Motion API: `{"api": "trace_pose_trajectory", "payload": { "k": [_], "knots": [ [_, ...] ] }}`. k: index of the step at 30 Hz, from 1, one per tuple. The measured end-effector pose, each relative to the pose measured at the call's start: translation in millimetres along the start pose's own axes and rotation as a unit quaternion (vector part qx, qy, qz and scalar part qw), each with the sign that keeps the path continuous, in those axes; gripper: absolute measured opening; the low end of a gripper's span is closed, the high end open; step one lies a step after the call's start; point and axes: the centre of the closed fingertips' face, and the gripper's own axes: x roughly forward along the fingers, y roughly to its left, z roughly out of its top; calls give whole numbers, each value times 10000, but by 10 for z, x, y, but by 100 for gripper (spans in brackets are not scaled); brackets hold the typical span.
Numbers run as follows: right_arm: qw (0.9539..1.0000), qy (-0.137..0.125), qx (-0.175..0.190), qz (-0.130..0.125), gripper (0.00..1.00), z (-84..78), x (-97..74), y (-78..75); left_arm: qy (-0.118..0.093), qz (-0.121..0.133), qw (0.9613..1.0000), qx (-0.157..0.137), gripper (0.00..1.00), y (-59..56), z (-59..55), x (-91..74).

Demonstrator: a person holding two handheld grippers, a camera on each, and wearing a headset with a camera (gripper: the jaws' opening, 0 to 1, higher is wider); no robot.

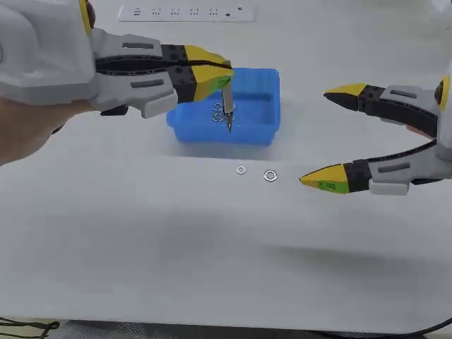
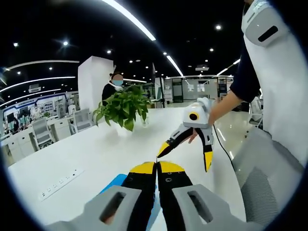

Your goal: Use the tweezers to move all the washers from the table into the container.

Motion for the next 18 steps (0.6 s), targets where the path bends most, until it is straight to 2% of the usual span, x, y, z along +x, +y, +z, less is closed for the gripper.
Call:
{"api": "trace_pose_trajectory", "payload": {
  "k": [2, 3, 4, 7, 8, 12, 18],
  "knots": [
    [10000, 79, -1, 22, 90, -58, -15, 54, -35, -72, 10000, -35, 4, -84, -17, 36],
    [9994, 301, -176, 50, 92, -149, -34, 90, -38, -157, 9999, -41, 4, -158, -38, 63],
    [9989, 387, -237, 85, 95, -190, -43, 120, -22, -185, 9998, -52, 4, -197, -68, 78],
    [9990, 349, -130, 230, 96, -226, -62, 232, 124, -257, 9995, -125, 4, -309, -181, 120],
    [9990, 365, -122, 248, 100, -245, -69, 256, 156, -252, 9995, -111, 4, -344, -210, 140],
    [9979, 550, -325, 127, 100, -349, -84, 295, 172, -226, 9995, -99, 4, -387, -247, 188],
    [9983, 516, -190, 197, 100, -433, -54, 407, 320, -174, 9993, -132, 4, -390, -408, 255]
  ]
}}
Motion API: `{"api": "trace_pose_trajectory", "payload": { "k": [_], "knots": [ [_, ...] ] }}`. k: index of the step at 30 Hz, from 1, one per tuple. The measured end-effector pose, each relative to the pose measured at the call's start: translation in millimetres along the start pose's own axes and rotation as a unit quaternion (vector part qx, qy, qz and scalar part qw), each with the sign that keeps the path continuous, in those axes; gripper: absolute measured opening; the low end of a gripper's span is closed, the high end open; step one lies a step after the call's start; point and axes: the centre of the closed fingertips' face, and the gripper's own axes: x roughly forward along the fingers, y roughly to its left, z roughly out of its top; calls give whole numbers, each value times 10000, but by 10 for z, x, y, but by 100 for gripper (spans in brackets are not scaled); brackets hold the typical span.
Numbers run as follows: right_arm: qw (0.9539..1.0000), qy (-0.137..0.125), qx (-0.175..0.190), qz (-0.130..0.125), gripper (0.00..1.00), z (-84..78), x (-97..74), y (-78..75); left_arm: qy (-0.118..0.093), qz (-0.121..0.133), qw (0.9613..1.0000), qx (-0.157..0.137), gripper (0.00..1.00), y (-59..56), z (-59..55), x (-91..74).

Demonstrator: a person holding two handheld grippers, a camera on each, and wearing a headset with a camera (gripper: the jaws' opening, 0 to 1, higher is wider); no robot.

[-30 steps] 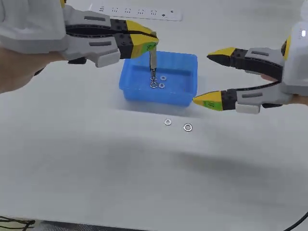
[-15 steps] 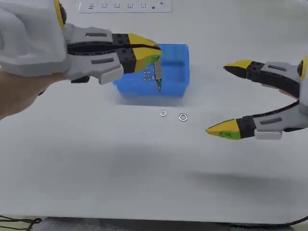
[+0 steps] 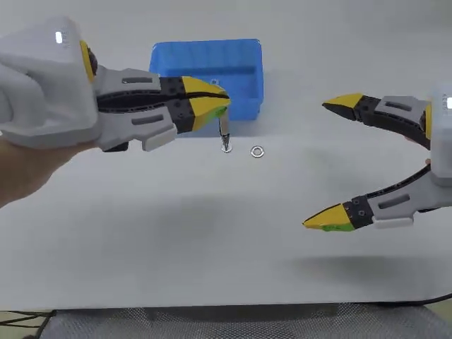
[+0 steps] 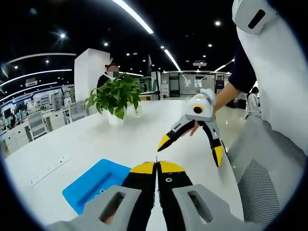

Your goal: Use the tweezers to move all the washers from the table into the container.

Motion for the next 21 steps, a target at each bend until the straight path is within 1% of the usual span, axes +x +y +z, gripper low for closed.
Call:
{"api": "trace_pose_trajectory", "payload": {
  "k": [2, 4, 7, 10, 12, 16, 21],
  "knots": [
    [10000, 80, -35, 38, 100, -51, 7, 28, 46, -25, 10000, -29, 4, -4, -51, 7],
    [9999, 147, 10, 59, 100, -111, 17, 48, 96, -37, 9999, -13, 4, -5, -73, 5],
    [9998, 169, 71, 68, 100, -158, 27, 66, 70, -40, 10000, -33, 4, 53, -88, -24],
    [9998, 128, 163, 60, 100, -162, 30, 67, 31, -7, 10000, -48, 4, 105, -76, -12],
    [9997, 100, 202, 66, 100, -161, 38, 67, 33, -16, 10000, -50, 4, 133, -89, -8],
    [9997, 149, 175, 80, 100, -171, 48, 61, 68, -82, 9999, 17, 4, 136, -121, 16],
    [9998, 78, 190, 84, 100, -113, 39, 45, 32, -116, 9999, 0, 4, 130, -123, 37]
  ]
}}
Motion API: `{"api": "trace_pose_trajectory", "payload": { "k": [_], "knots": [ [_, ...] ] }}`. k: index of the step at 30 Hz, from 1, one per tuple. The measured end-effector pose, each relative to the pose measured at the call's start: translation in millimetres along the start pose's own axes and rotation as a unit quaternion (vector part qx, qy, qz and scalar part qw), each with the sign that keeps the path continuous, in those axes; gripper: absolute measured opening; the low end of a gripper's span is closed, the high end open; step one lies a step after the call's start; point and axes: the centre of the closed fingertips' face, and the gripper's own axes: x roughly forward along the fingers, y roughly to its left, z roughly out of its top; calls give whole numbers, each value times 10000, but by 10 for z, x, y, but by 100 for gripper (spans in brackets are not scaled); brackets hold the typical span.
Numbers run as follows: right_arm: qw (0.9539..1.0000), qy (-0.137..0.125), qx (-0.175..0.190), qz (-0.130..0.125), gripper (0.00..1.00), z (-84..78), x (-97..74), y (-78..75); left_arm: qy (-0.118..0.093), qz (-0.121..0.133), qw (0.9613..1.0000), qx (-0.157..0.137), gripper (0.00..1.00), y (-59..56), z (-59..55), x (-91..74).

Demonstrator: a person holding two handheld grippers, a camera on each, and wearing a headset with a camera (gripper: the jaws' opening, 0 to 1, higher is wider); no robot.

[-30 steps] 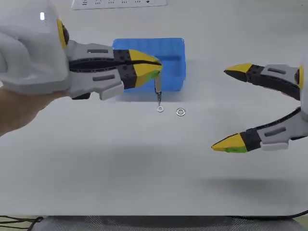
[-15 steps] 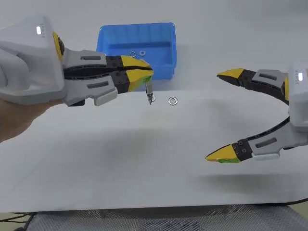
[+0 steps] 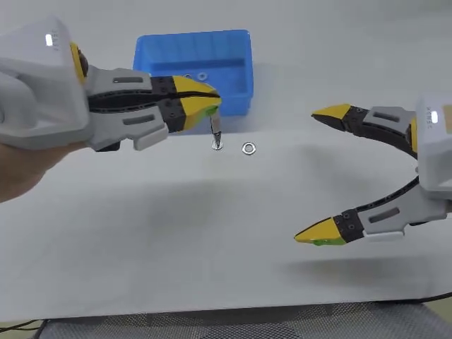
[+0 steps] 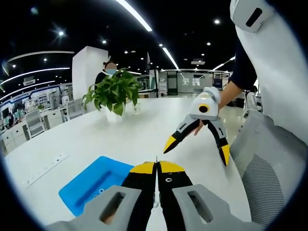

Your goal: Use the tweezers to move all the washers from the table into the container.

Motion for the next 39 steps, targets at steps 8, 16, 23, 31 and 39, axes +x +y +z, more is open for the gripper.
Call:
{"api": "trace_pose_trajectory", "payload": {
  "k": [8, 16, 23, 31, 39],
  "knots": [
    [10000, 59, 53, 25, 100, -23, -5, -7, 51, -75, 10000, 21, 4, -12, -72, 35],
    [9999, 65, 86, 87, 100, -10, 40, 6, 80, -93, 9999, 53, 4, 0, -129, -15],
    [9998, 46, 80, 157, 99, 19, 89, 33, 31, -113, 9999, 62, 4, -10, -145, -32],
    [9985, -220, -55, 493, 94, 294, 420, 32, 45, -415, 9989, -190, 5, -66, -193, -22],
    [9963, -230, -337, 753, 79, 445, 755, -26, 150, -430, 9986, -269, 5, -53, -244, -42]
  ]
}}
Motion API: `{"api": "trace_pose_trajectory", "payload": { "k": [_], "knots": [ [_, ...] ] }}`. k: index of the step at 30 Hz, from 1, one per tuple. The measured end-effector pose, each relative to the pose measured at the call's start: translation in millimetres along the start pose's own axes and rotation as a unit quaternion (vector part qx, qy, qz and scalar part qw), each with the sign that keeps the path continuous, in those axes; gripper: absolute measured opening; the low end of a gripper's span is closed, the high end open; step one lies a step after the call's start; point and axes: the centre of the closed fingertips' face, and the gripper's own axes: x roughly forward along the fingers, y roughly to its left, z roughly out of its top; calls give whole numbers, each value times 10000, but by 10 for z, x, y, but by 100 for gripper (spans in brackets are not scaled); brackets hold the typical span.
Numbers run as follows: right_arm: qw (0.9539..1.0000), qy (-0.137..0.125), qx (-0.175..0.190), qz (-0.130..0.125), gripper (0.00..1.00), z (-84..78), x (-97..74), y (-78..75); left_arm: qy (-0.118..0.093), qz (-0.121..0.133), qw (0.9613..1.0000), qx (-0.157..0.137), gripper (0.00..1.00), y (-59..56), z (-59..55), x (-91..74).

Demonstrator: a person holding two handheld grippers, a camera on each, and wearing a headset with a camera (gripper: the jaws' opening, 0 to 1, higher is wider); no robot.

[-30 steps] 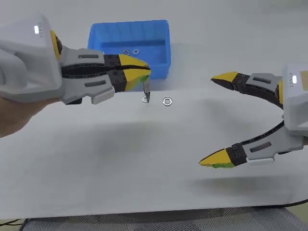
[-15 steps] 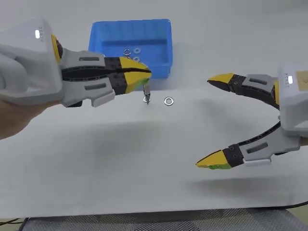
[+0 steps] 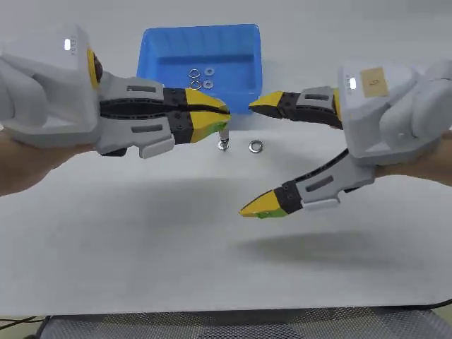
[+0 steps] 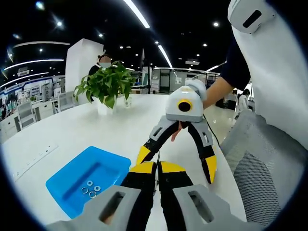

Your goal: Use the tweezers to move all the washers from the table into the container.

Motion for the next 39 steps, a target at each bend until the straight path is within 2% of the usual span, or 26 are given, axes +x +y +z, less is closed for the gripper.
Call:
{"api": "trace_pose_trajectory", "payload": {
  "k": [1, 3, 5, 10, 14, 19, 23, 25, 30, 32, 34, 37, 39],
  "knots": [
    [10000, 58, -24, -2, 74, -9, 36, -33, 23, 11, 10000, 0, 5, 8, -9, -5],
    [9998, 166, 14, 54, 56, -34, 83, -66, 46, 41, 10000, -18, 5, 25, -20, -19],
    [9998, 170, -40, 47, 43, -36, 106, -93, 70, 60, 10000, -19, 5, 36, -25, -26],
    [9996, 279, -93, 58, 32, -51, 170, -171, 83, 73, 9999, -18, 5, 36, -26, -18],
    [9996, 215, -152, 56, 22, -43, 192, -232, 85, 85, 9999, -23, 5, 42, -23, -6],
    [9996, 63, -92, 253, 16, 31, 200, -202, 100, 65, 9999, -21, 5, 28, -27, -4],
    [9994, 41, -97, 324, 13, 23, 202, -219, 113, 29, 9999, -24, 5, 15, -35, -7],
    [9986, -68, 94, 508, 12, 25, 199, -211, 127, 14, 9999, -21, 5, 10, -40, -7],
    [9964, -276, 259, 757, 12, 18, 195, -219, 162, -24, 9999, -28, 5, 2, -50, -11],
    [9961, -345, 113, 807, 11, 25, 197, -209, 167, -19, 9999, -32, 5, 9, -54, -13],
    [9954, -392, -194, 850, 10, 38, 203, -205, 167, -4, 9999, -40, 5, 21, -56, -16],
    [9946, -436, -268, 900, 9, 33, 204, -200, 182, 4, 9998, -42, 5, 31, -58, -20],
    [9941, -469, -311, 925, 9, 40, 205, -197, 248, 5, 9997, 56, 5, 29, -57, -17]
  ]
}}
